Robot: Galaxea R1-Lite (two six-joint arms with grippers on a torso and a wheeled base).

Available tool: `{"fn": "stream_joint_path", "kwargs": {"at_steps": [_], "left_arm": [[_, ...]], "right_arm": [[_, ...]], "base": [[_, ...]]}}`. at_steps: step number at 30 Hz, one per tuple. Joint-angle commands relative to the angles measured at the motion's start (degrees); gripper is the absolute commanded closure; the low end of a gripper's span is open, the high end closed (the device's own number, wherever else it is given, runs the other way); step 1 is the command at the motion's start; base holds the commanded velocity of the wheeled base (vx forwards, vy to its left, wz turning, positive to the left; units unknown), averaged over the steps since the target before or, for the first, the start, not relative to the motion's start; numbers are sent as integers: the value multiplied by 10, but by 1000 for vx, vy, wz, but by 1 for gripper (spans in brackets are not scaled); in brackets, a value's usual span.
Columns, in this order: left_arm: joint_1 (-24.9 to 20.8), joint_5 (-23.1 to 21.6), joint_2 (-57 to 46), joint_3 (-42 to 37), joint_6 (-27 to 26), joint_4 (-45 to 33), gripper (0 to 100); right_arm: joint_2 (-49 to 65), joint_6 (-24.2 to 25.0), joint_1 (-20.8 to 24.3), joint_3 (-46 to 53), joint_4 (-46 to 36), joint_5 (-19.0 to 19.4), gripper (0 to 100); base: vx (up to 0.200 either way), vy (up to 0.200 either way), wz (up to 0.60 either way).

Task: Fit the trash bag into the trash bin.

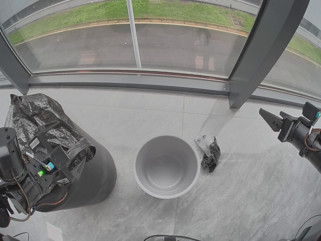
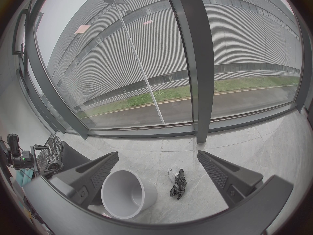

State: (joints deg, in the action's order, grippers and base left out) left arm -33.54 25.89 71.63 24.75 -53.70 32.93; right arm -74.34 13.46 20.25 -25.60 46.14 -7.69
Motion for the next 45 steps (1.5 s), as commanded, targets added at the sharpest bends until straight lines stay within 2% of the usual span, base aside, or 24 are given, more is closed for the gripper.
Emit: {"fn": "stream_joint_path", "kwargs": {"at_steps": [1, 6, 18, 44, 45], "left_arm": [[26, 4, 41, 0, 0, 35, 0], [43, 4, 72, -8, -1, 85, 0], [70, 7, 70, -8, -49, 117, 0], [74, 4, 69, -10, -43, 118, 0], [74, 4, 69, -10, -43, 118, 100]], "right_arm": [[2, 0, -1, 0, 0, 0, 0], [1, 0, -4, 0, 0, 0, 0], [1, 0, -11, 0, 0, 0, 0], [2, 1, -12, 1, 1, 0, 0], [2, 1, -12, 1, 1, 0, 0]], "base": [[0, 0, 0], [0, 0, 0], [0, 0, 0], [0, 0, 0], [0, 0, 0]]}}
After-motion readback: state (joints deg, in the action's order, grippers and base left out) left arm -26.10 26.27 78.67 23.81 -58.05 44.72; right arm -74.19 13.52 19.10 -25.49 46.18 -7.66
